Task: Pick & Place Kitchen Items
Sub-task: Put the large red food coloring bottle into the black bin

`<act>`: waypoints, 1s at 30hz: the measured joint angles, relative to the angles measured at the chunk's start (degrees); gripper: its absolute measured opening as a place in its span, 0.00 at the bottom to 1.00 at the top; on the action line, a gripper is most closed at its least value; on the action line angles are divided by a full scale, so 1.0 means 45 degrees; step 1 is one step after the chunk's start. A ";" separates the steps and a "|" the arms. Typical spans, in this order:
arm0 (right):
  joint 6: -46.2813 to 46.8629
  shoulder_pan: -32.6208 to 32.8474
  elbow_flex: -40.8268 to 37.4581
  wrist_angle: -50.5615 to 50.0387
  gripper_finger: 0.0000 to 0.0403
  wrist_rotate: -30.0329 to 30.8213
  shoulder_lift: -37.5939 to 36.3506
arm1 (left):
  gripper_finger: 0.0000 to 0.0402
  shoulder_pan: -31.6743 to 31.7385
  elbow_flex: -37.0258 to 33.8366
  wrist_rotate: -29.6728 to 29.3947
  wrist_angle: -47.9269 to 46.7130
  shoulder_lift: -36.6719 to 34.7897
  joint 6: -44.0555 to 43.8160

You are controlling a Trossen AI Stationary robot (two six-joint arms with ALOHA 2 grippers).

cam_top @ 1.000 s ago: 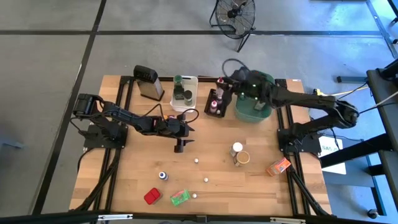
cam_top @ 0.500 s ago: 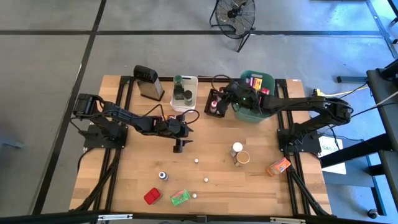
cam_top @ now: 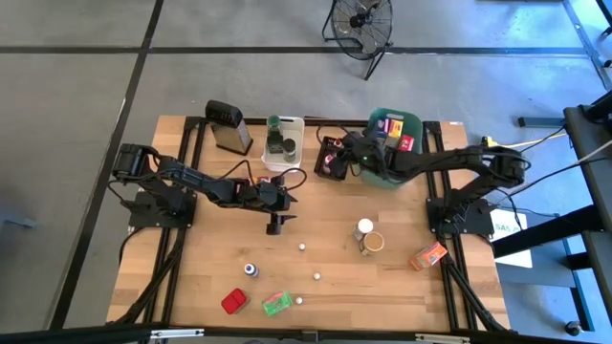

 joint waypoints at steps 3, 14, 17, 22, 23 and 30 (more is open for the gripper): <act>0.0000 -0.0023 0.0000 0.0061 0.29 0.0008 0.0163 | 0.58 -0.0003 0.0000 0.0005 0.0000 0.0000 0.0000; 0.0287 -0.0003 0.0003 -0.0837 0.29 0.0986 0.0254 | 0.58 -0.0005 0.0000 0.0010 0.0000 0.0000 0.0010; 0.0287 0.0002 0.0005 -0.0858 0.29 0.1004 0.0254 | 0.58 0.0000 0.0000 0.0010 0.0000 0.0000 0.0005; 0.0283 0.0002 0.0005 -0.0737 0.29 0.1004 0.0254 | 0.58 0.0000 0.0000 0.0005 0.0003 0.0000 0.0000; 0.0282 0.0002 0.0002 -0.0737 0.29 0.1004 0.0254 | 0.58 0.0000 0.0000 0.0005 0.0005 0.0000 0.0000; 0.0233 0.0002 0.0003 -0.0454 0.29 0.1001 0.0367 | 0.58 0.0000 0.0000 0.0005 0.0005 0.0000 0.0000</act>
